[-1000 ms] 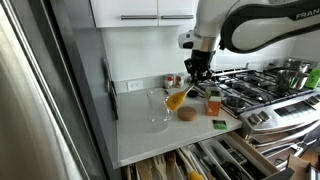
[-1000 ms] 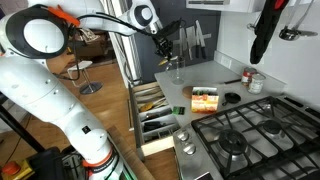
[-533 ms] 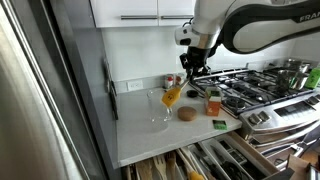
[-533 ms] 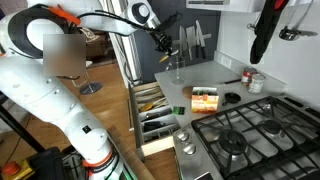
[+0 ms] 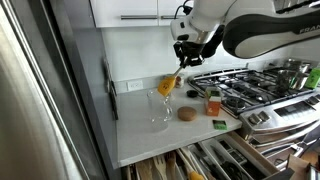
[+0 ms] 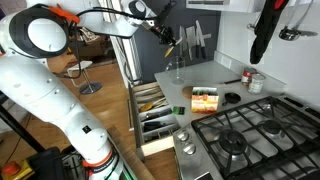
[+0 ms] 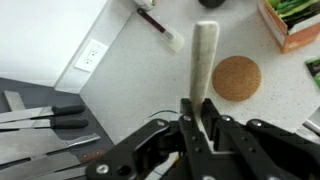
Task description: Pick up the orange and white spatula and put it in the clear jar
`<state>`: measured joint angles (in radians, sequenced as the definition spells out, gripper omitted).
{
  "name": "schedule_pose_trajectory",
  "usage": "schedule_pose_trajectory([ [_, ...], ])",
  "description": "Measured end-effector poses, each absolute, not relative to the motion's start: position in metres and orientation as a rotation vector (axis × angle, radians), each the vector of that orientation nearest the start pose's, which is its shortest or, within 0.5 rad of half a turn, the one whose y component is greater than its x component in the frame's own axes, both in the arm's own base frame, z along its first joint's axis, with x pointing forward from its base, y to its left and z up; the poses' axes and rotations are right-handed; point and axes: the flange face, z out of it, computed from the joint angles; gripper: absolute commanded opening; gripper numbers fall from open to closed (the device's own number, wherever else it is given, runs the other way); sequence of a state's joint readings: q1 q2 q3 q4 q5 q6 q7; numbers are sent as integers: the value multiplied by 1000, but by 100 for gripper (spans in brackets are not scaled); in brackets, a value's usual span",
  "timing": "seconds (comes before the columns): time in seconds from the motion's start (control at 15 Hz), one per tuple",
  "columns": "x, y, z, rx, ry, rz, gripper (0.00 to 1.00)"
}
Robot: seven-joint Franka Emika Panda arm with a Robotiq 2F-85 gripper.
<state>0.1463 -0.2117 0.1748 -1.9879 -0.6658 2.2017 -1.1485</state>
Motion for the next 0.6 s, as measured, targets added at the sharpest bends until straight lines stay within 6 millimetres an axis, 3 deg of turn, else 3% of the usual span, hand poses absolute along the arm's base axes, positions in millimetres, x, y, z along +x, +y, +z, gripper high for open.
schedule_pose_trajectory([
  [0.33, 521, 184, 599, 1183, 1802, 132, 4],
  [0.6, 532, 184, 585, 1012, 1729, 73, 4],
])
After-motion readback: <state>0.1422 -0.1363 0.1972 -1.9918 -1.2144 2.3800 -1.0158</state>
